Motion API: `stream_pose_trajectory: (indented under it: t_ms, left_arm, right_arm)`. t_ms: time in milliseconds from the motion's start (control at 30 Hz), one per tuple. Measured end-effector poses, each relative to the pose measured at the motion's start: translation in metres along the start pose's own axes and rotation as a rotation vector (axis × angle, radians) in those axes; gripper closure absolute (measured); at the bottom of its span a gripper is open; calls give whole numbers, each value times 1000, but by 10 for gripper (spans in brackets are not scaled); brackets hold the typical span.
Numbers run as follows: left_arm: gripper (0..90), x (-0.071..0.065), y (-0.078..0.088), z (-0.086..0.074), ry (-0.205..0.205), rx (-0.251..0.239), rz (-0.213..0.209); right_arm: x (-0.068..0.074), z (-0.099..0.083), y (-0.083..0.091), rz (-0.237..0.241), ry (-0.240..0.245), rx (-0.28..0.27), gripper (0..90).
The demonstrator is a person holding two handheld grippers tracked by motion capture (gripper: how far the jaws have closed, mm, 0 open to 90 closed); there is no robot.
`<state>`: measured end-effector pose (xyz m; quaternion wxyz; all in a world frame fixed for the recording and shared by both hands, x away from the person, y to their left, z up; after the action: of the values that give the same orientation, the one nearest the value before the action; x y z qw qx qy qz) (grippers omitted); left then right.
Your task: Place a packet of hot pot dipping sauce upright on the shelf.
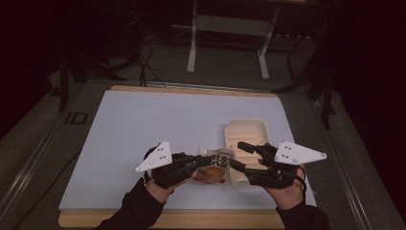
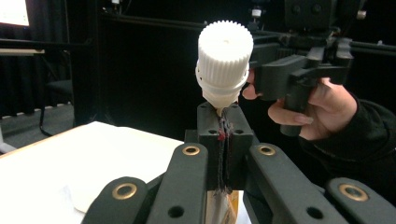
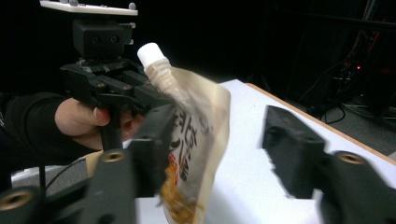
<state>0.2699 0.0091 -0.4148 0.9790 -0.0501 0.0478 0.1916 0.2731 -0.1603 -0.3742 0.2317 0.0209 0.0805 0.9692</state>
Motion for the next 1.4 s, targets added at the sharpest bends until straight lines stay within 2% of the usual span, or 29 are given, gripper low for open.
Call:
stream_pose_trajectory:
  t_ms: [233, 333, 367, 533, 633, 800, 900, 967, 1033, 1067, 1133, 1200, 1267, 1333, 1400]
  left_arm:
    - [884, -2, -6, 0, -12, -6, -1]
    - [883, -1, -8, -1, -22, 0, 11]
    - [883, -1, -9, -1, -14, -2, 12]
    - [882, 1, -12, -3, -10, 18, 24]
    - [880, 1, -13, -4, -17, 19, 30]
    - [877, 2, -14, -4, -21, 21, 26]
    - [872, 3, -14, -2, -1, 24, 7]
    - [859, 2, -14, -1, -9, 20, 17]
    - [848, 0, -13, 0, 0, 25, 0]
    - [818, 0, -12, 0, 4, 28, 3]
    - [666, 3, -9, 2, 23, 15, 9]
    - [504, 7, -4, 2, 17, 18, 36]
    - [472, 10, 3, 2, 10, 25, 44]
    - [338, 14, 9, 2, 13, 30, 78]
    - [246, 19, 15, 1, 38, 39, 100]
  right_arm:
    - [-2, 0, -9, 35, -5, 55, 620]
    - [-4, -3, -10, 44, 20, 92, 694]
    - [-4, -4, -10, 37, 24, 97, 732]
    - [-5, -6, -10, 78, 14, 107, 854]
    - [-5, -6, -10, 79, 30, 124, 876]
    - [-7, -4, -10, 90, 22, 131, 882]
    - [-7, -3, -10, 94, 28, 130, 885]
    - [-7, -1, -9, 106, 32, 133, 887]
    - [-7, 2, -8, 120, 29, 128, 888]
    - [-7, 3, -8, 129, 29, 123, 888]
    - [-9, 5, -6, 135, 27, 118, 888]
    - [-14, 8, -3, 137, 33, 109, 888]
    - [-20, 11, 1, 143, 28, 100, 888]
    - [-27, 13, 5, 151, 33, 88, 888]
    - [-35, 15, 9, 166, 43, 77, 887]
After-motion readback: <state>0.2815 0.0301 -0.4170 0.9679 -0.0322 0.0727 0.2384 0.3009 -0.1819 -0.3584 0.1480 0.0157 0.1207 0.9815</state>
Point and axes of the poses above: each handheld gripper's, and its own axes: y roughly backward along the jaws, z roughly out of its top, x roughly to its left, the point moved 7 cm from there along -y, roughly forward along the jaws, and after that the axes turned 5 degrees about -x, right-handed, at the moved point
